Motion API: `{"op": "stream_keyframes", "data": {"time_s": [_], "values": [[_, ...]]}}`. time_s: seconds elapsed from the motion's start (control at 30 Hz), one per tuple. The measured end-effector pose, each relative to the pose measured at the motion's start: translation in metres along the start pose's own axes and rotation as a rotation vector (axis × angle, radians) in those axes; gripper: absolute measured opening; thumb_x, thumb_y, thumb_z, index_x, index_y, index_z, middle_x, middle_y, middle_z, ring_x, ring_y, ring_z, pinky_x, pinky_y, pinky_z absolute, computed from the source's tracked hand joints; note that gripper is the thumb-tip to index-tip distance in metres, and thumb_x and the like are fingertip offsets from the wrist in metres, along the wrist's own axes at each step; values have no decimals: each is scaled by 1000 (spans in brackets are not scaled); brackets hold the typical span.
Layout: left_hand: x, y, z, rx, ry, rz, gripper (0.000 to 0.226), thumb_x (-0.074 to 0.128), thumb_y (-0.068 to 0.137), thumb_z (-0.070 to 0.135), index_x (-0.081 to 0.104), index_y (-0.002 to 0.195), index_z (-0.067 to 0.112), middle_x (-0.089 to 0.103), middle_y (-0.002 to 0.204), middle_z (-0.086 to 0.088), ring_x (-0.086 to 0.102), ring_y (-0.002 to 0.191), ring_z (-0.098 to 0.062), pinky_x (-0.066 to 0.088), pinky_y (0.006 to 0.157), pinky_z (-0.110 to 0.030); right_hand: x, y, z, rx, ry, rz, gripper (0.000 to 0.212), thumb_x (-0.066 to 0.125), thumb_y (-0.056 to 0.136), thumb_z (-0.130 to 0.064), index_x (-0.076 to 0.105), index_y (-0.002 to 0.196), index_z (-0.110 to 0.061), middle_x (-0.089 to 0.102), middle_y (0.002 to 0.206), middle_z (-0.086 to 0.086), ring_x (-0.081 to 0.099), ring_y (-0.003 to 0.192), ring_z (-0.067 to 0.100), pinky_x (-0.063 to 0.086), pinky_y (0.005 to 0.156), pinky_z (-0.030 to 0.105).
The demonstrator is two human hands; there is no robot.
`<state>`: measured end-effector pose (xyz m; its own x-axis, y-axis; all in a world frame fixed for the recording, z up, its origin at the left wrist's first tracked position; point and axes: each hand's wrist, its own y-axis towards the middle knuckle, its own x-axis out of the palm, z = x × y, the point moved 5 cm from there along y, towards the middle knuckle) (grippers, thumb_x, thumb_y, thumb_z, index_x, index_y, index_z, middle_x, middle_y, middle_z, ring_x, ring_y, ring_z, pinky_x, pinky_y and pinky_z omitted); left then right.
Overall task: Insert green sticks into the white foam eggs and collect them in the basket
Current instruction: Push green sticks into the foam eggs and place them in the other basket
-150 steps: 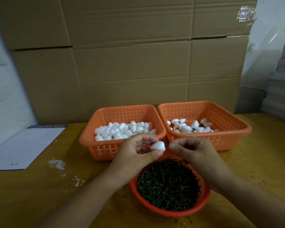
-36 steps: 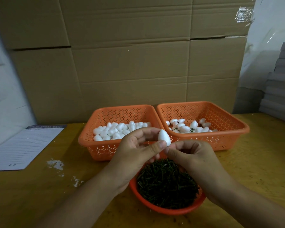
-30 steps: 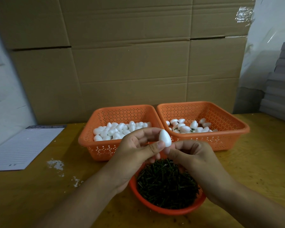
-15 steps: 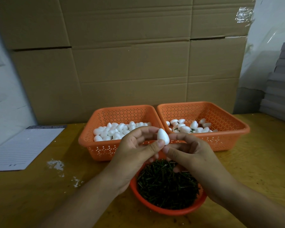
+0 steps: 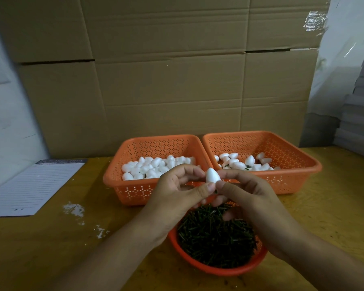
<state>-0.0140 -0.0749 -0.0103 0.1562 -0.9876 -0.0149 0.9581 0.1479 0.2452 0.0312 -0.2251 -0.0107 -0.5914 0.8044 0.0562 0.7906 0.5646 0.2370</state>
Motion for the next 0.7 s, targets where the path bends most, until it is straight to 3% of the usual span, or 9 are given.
{"op": "stream_keyframes", "data": {"time_s": [0.1, 0.27, 0.33, 0.4, 0.5, 0.6, 0.7], "values": [[0, 0, 0, -14, 22, 5, 35, 78, 76, 25, 65, 107, 12, 76, 98, 3, 65, 69, -9, 53, 63, -20, -2, 2, 2, 12, -13, -3, 21, 68, 84, -29, 75, 104, -23, 75, 89, 7, 68, 76, 12, 52, 57, 22], [-6, 2, 3, 45, 154, 107, 6, 67, 93, 14, 70, 96, 19, 74, 101, 4, 66, 65, -6, 50, 60, -16, -28, 20, -9, 1, -91, 159, 14, 67, 90, -20, 71, 103, -17, 76, 89, 7, 65, 68, 11, 51, 53, 21], [-9, 2, 3, 71, 228, 123, 14, 64, 94, 12, 70, 88, 24, 73, 107, 4, 66, 65, -5, 49, 59, -14, -46, 35, -19, -20, -236, 248, 15, 68, 90, -23, 69, 103, -16, 76, 85, 3, 66, 66, 11, 50, 51, 21], [-11, 3, 2, 103, 358, 117, 19, 64, 94, 12, 69, 86, 28, 73, 97, 8, 67, 68, -10, 52, 62, -21, -65, 51, -30, -61, -486, 357, 14, 70, 90, -31, 69, 99, -20, 75, 77, -1, 69, 66, 11, 53, 51, 28], [-12, 4, -2, 125, 501, 95, 19, 65, 93, 18, 67, 88, 36, 69, 83, 10, 65, 68, -14, 55, 65, -31, -84, 73, -37, -69, -875, 430, 20, 68, 91, -44, 68, 100, -26, 67, 71, -12, 69, 64, 15, 59, 63, 39], [-11, 3, -5, 134, 532, 67, 13, 64, 91, 27, 67, 90, 39, 68, 87, 17, 62, 67, -3, 48, 61, -18, -94, 91, -29, 28, -1087, 445, 26, 66, 91, -44, 68, 110, -26, 68, 82, -4, 66, 59, 18, 60, 63, 41], [-10, 3, -7, 131, 525, 49, 13, 62, 89, 30, 67, 91, 42, 68, 88, 18, 63, 68, -3, 51, 62, -17, -100, 106, -16, 105, -1257, 434, 32, 67, 89, -35, 68, 118, -22, 71, 106, 3, 66, 76, 21, 56, 67, 35]]}}
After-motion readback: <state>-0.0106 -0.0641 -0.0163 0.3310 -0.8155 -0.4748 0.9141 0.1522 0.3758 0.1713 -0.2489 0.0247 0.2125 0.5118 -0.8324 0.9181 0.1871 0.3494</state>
